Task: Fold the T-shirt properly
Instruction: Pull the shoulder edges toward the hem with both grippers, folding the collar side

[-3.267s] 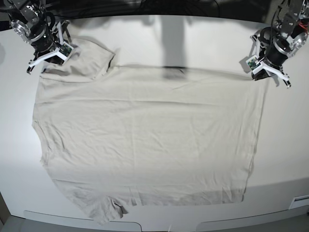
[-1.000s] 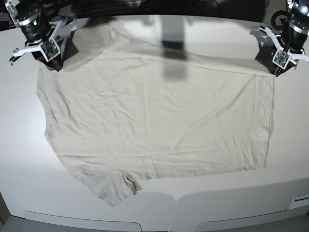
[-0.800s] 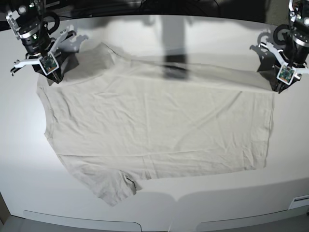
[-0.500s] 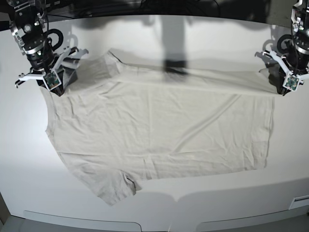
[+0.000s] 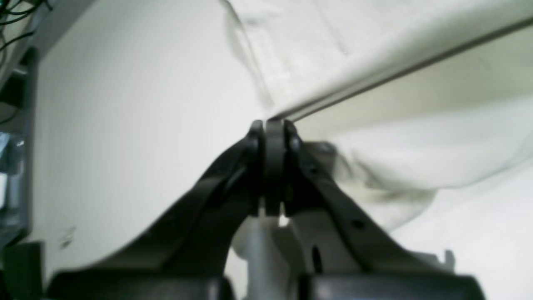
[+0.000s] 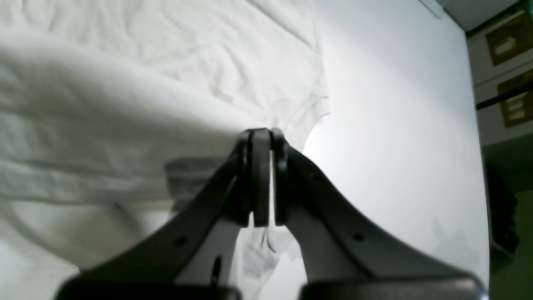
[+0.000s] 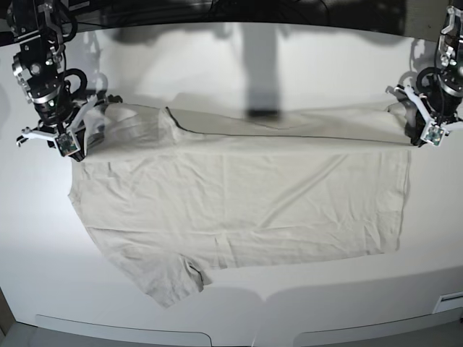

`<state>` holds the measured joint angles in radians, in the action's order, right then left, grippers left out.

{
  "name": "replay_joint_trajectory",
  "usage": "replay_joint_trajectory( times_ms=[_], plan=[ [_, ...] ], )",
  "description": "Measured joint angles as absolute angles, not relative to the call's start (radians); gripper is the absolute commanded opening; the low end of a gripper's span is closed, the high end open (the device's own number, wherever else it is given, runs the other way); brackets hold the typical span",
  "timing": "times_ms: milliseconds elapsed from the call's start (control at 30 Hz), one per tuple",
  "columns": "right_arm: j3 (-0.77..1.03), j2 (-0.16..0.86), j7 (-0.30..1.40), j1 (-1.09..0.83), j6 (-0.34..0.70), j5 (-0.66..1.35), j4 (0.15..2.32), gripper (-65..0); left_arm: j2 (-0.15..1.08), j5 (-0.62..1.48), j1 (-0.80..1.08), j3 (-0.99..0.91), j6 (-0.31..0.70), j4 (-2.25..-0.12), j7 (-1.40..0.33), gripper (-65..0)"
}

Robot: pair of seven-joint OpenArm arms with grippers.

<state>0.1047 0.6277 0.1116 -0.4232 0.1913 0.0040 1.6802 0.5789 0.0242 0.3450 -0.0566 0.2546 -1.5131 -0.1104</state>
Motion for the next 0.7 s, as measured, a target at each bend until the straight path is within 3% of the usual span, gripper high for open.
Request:
replay_joint_trajectory(
  times_ms=[367,700],
  plan=[
    [0.001,0.650,0.105,-0.295,0.214,0.006,1.543,-65.0,0.576,0.024,0.157,0.047,0.259,-1.301,-0.105,-65.0],
    [-0.202,0.651,0.108,-0.074,0.207,0.006,1.329,-65.0,0.576,0.024,0.141,0.047,0.260,-1.267,-0.083,-65.0]
  ],
)
